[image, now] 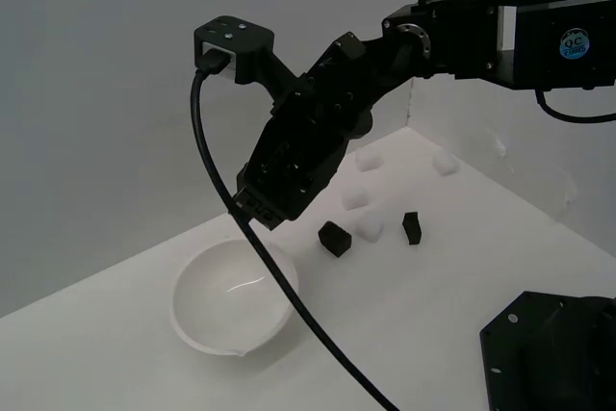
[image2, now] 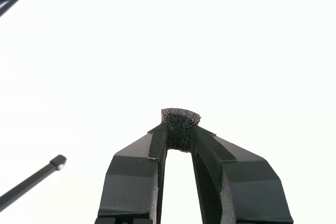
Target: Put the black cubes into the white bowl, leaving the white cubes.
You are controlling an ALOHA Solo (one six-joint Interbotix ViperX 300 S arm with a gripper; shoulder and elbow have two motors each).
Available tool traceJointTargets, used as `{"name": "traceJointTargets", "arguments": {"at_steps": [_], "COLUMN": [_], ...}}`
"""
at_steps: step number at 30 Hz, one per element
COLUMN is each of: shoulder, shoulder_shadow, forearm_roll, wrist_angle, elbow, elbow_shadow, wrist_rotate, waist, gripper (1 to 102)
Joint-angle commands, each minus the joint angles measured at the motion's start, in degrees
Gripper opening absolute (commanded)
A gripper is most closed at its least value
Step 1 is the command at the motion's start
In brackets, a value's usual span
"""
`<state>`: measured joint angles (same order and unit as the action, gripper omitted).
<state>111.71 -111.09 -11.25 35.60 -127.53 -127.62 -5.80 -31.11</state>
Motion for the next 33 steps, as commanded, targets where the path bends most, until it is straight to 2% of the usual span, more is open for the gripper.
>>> {"name": "traceJointTargets", "arguments": {"at_steps": [1, 5, 6, 9, 10, 15, 18, 26, 33], "shoulder": [0.0, -0.79, -0.97, -1.58, -1.76, -2.11, -2.2, 0.7, 5.89], "shoulder_shadow": [-0.44, 0.26, 0.35, 1.05, 1.23, 1.58, 1.67, -1.32, -6.5], "forearm_roll": [-1.58, -3.6, -3.96, -5.19, -5.8, -6.59, -6.59, -6.33, -5.1], "wrist_angle": [-1.23, -4.22, -4.48, -4.57, -4.57, -4.92, -5.1, -5.01, -4.57], "elbow": [1.32, 0.7, 0.7, 0.26, 0.09, -0.88, -1.41, -3.34, -5.36], "elbow_shadow": [1.58, 1.14, 1.05, 0.62, 0.44, -0.53, -1.05, -2.99, -5.1], "wrist_rotate": [-0.09, -0.09, -0.18, -0.18, -0.09, -0.18, -0.09, -0.62, -1.49], "waist": [-1.85, -2.99, -3.08, -3.25, -3.25, -4.39, -4.57, -1.49, 7.21], "gripper": [3, 5, 10, 44, 52, 57, 71, 71, 71]}}
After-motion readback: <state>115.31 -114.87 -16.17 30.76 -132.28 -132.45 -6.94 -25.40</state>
